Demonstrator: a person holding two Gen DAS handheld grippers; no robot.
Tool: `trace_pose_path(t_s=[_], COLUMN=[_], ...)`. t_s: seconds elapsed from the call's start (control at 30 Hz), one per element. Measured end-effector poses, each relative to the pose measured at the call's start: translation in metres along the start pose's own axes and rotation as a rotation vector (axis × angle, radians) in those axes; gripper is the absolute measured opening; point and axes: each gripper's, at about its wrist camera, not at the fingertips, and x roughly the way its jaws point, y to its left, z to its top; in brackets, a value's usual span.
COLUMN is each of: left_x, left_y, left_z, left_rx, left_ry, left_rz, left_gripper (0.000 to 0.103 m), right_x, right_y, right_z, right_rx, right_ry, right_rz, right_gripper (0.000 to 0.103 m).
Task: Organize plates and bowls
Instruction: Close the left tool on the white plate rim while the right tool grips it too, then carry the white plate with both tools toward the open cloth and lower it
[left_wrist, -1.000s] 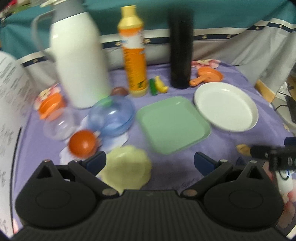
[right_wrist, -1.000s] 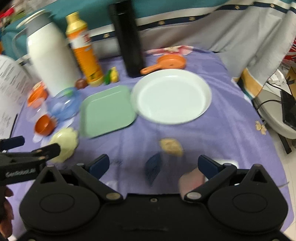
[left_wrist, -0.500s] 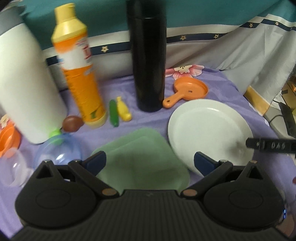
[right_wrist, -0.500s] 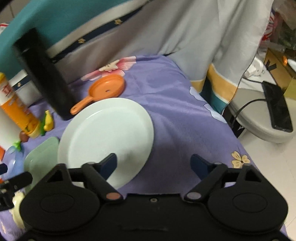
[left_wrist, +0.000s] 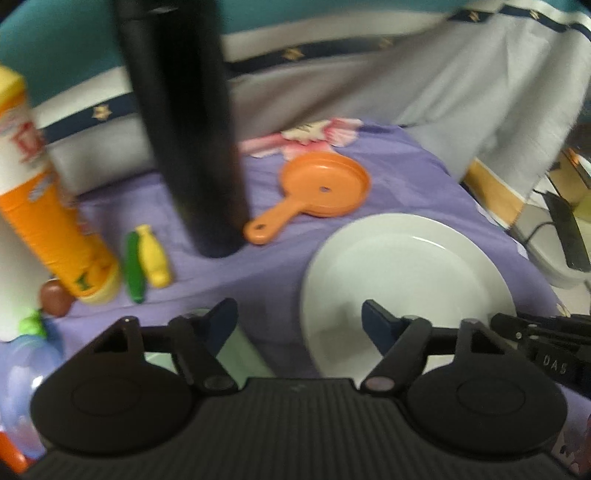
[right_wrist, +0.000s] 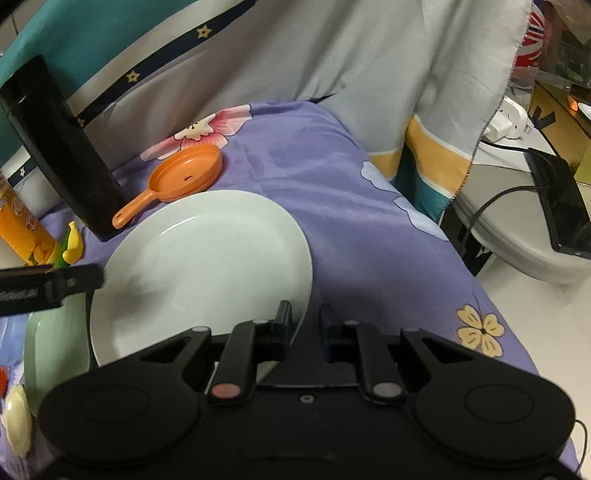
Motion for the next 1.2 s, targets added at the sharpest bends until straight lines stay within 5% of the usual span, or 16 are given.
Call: trace_pose_path(t_s=[0.13,0.3,0.57,0.9,1.2], left_x=[0.013,0.022,0.014,-0.053,-0.128], left_y=[-0.016,-0.018,-0.028,-0.016,0.038], left_z=[-0.001,-0.006,-0.007,-0.034,-0.098], left_rx=[0.037,0.017,0.002,-0.020,-0.125], left_ry=[0.049,0.056,0.061,0.060,0.076], left_rz=[-0.023,0.019,0.036,0.055,0.114], left_gripper=[0.054,0.059,0.041,0.041,0.041], right_x=[-0.001,-0.001,0.006,-0.040,-0.091], right_y=[-0.001,0.001,0.009,0.023,0.080], right_z=[-0.001,0.003,0.011,0.002,-0.041], right_rx=[-0.010,-0.032,0.000,-0.005,-0.089], right_ry=[-0.004,-0.019,-0.025,-0.016,0.030], right_rz=[0.010,0.018,-0.015,0.002,0.079], right_gripper=[0.016,0.016,0.019,0.019,0.019])
